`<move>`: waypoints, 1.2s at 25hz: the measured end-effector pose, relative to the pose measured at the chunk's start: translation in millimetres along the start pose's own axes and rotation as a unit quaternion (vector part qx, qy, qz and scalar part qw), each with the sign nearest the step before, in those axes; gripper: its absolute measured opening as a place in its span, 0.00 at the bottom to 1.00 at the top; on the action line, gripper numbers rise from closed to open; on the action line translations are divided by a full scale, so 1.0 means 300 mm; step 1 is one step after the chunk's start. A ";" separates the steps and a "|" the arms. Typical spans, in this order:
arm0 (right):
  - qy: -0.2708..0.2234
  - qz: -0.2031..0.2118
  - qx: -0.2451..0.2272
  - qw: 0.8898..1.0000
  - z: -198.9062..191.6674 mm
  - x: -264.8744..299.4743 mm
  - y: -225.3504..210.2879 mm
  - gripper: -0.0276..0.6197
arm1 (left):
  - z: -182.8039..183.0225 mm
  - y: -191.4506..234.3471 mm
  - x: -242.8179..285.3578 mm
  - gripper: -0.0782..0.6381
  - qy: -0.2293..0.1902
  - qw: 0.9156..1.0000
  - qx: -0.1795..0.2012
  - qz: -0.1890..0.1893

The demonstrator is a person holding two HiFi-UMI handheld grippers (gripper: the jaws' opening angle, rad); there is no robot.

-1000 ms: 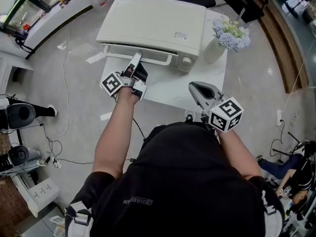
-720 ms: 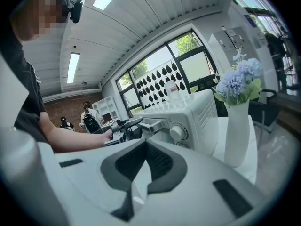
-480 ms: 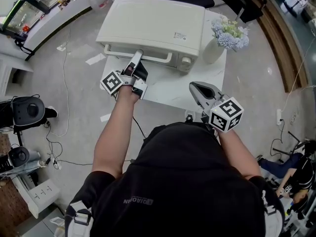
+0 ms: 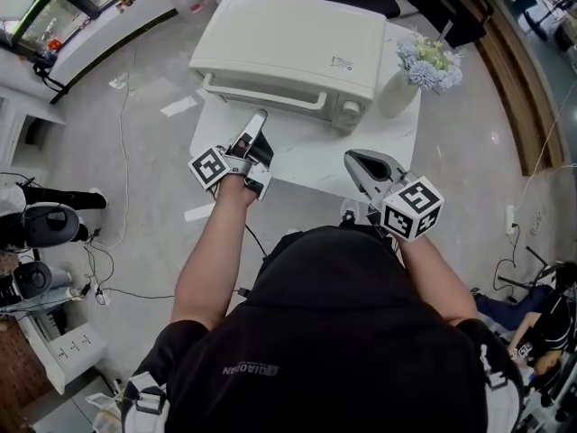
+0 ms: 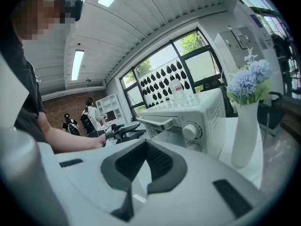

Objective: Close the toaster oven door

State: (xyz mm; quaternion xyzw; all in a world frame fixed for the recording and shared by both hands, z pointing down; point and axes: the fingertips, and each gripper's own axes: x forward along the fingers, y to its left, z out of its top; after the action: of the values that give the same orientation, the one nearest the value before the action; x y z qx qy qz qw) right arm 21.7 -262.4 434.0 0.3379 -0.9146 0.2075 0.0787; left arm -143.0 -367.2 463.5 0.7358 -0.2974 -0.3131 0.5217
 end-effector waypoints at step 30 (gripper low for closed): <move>0.000 -0.025 -0.002 1.000 -0.055 -0.005 0.058 0.04 | -0.264 -0.086 -0.288 0.12 0.186 0.834 0.481 0.196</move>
State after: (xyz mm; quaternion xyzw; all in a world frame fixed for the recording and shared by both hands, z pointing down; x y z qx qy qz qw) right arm 11.7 -242.5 442.7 0.3604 -0.9063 0.2039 0.0848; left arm -133.1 -248.0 472.6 0.8643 -0.4460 0.1210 0.1983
